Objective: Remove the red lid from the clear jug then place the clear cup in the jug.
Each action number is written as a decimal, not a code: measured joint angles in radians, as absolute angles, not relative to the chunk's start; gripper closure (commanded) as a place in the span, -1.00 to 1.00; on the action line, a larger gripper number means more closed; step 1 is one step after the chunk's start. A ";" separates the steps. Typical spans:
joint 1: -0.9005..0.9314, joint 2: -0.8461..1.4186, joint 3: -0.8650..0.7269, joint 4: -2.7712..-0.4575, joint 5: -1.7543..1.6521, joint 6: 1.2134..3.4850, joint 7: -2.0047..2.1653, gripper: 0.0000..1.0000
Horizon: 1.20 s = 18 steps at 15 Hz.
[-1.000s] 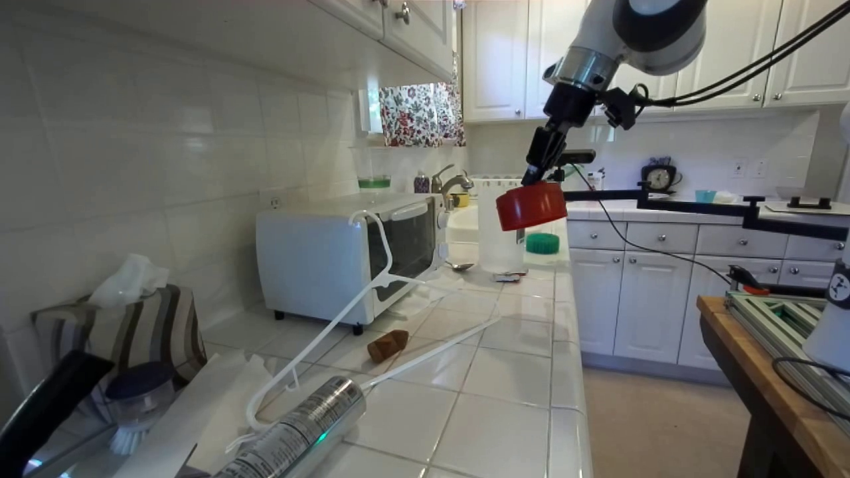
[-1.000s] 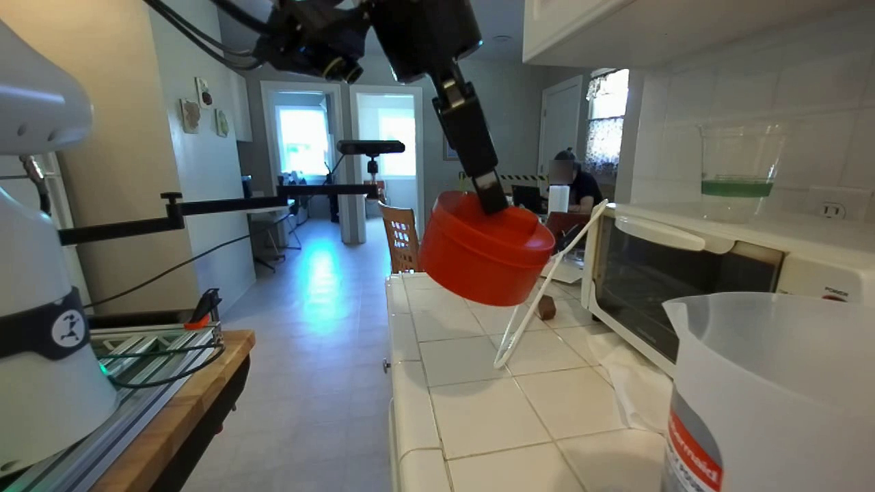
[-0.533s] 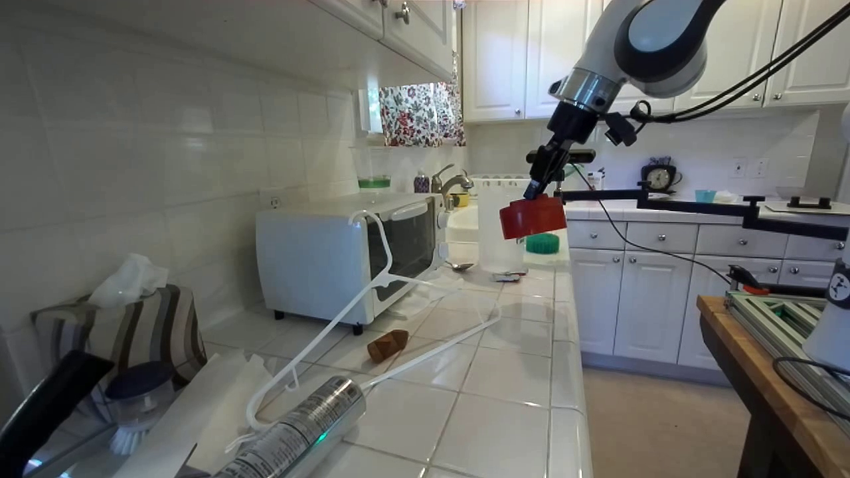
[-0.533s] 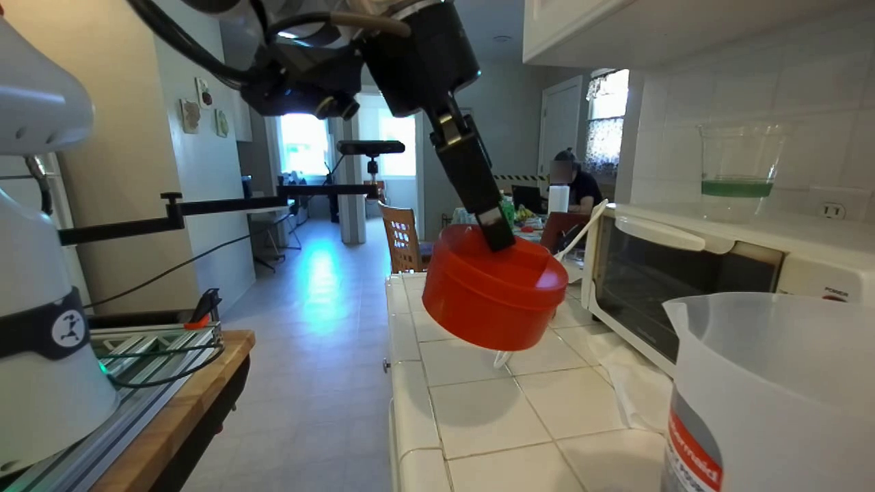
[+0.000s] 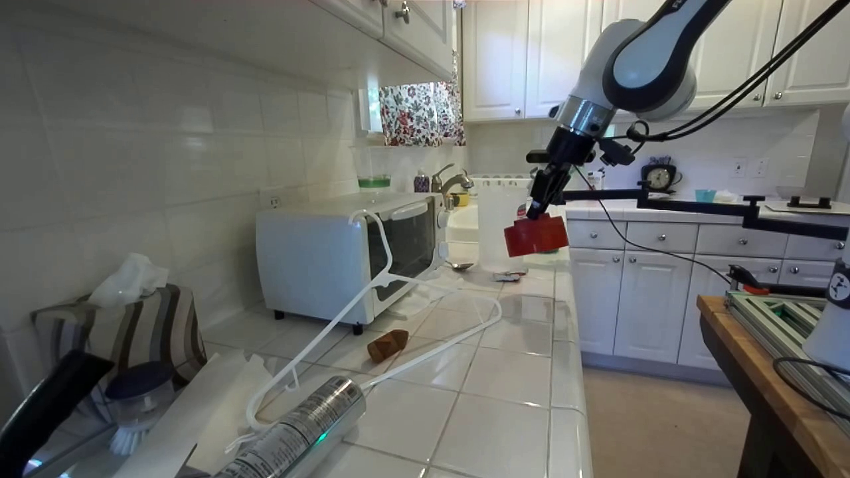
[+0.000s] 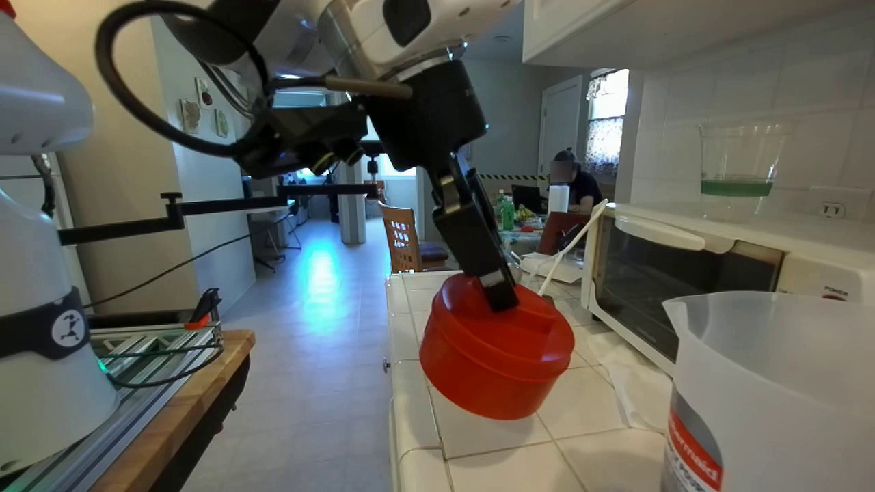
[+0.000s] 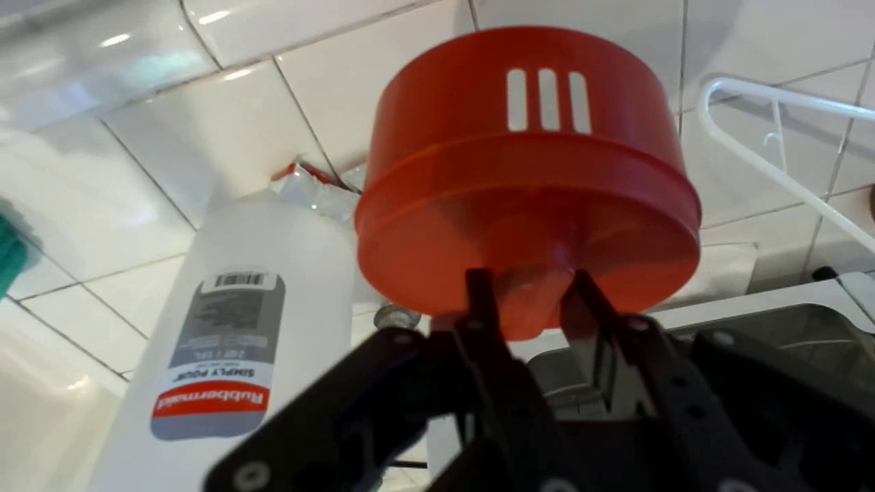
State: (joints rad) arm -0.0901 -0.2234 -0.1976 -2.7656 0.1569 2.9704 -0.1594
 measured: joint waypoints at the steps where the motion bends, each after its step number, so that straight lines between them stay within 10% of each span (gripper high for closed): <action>1: -0.090 -0.209 -0.200 -2.766 0.163 2.983 -0.159 0.85; 18: -0.011 -0.045 -0.203 -2.765 0.378 3.128 -0.161 0.85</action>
State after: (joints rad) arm -0.0109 -0.0448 -0.2033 -2.7654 0.3781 3.1277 -0.1606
